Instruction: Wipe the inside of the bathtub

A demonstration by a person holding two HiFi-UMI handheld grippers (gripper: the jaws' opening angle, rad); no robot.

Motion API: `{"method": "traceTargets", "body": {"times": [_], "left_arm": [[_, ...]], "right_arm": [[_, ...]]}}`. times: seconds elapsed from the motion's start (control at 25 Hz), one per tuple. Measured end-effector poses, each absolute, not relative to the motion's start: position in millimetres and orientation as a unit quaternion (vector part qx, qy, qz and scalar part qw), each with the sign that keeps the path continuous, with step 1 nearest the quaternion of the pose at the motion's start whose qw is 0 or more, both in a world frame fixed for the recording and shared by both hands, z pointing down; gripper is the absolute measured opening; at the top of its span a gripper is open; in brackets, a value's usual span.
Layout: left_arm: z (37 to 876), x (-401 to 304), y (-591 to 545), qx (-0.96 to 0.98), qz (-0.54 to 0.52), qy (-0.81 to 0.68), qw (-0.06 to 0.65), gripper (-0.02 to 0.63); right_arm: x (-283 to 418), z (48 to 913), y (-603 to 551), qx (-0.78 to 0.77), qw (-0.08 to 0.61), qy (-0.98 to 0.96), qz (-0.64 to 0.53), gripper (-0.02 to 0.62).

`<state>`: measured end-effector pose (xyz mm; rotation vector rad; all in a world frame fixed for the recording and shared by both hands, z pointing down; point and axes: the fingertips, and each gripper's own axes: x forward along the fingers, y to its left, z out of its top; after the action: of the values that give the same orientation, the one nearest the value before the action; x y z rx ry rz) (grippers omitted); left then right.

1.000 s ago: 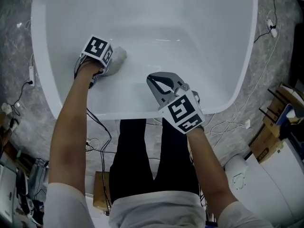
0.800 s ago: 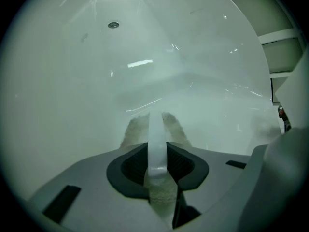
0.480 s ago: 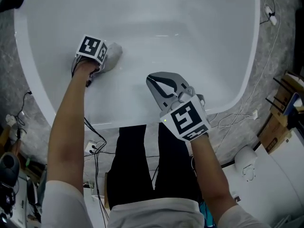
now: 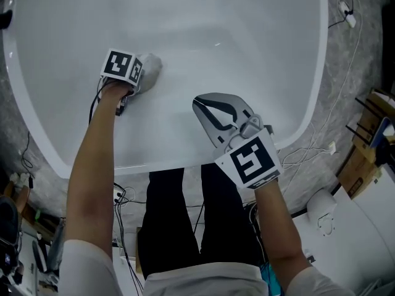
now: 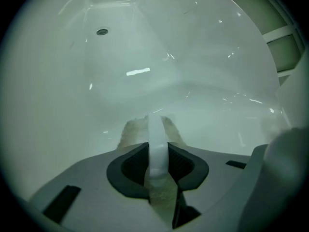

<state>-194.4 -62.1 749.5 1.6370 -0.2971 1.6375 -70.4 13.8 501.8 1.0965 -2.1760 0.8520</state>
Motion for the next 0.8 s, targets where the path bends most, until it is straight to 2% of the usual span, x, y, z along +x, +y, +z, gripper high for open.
{"method": "traceTargets", "body": {"times": [0.8], "left_arm": [[742,-38,3,0.685,0.618,-0.093,0.373,0.103]], "right_arm": [[16,487,66,0.426,0.237,-0.815,0.314,0.020]]}}
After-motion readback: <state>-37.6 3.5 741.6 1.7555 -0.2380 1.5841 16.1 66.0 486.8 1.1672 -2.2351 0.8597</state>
